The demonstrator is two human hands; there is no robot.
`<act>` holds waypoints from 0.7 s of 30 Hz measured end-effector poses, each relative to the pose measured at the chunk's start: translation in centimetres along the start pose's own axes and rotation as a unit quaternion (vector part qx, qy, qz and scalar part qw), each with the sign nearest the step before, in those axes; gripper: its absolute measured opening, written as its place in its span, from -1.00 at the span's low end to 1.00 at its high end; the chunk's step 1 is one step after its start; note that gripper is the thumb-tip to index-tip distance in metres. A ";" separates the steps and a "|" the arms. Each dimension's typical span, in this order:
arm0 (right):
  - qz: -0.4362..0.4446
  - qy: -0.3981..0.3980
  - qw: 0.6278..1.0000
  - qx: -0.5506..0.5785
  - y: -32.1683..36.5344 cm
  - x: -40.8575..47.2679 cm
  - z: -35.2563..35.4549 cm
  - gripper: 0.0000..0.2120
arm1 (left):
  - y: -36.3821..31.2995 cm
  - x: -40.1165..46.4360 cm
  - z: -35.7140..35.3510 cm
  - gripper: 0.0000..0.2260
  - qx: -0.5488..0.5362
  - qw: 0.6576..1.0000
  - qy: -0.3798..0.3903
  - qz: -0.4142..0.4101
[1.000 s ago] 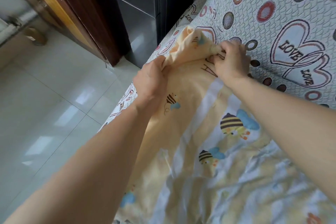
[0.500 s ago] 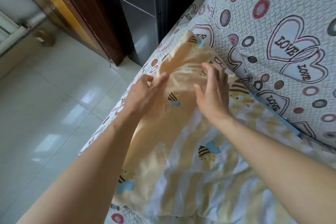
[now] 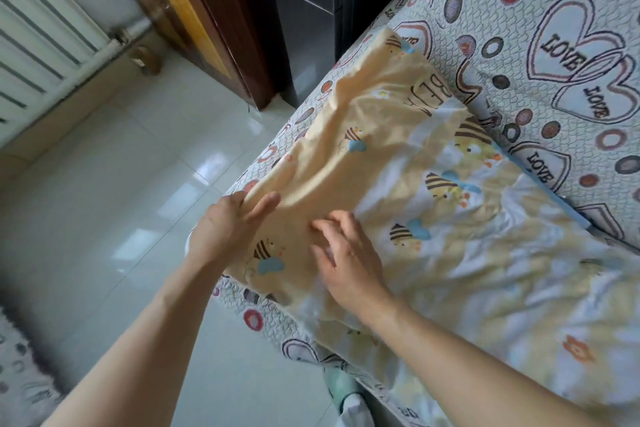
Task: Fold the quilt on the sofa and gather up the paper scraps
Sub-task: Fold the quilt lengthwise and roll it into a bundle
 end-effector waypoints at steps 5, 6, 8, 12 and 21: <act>0.031 0.007 0.994 -0.104 2.5 -4.4 -1.9 -0.41 | 1.9 -1.3 0.0 -0.62 -0.006 0.999 -0.046 0.004; 0.034 0.009 0.990 -0.135 2.4 -5.4 -2.4 -0.47 | 2.1 -1.3 0.4 -0.66 -0.023 0.998 -0.059 0.000; 0.030 -0.001 0.989 -0.147 1.8 -6.7 -3.2 -0.75 | 2.5 -0.9 2.1 -0.72 -0.057 0.995 -0.081 0.012; 0.031 0.008 0.999 -0.043 2.0 -7.6 -4.3 -0.73 | 3.2 0.0 4.3 -0.73 -0.001 0.991 -0.123 0.051; 0.003 -0.043 0.989 -0.142 -2.7 -11.7 -1.6 -0.52 | -4.7 -8.2 -1.2 -0.75 0.126 0.876 -0.225 -0.407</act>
Point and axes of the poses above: each hand's wrist, its own x-axis towards the middle knuckle, its own z-axis out of the back of the hand, y = z × x, the point moved 6 cm from there along x, towards the middle knuckle, and after that the axes turned 5 degrees about -y, right-handed, at the moved point
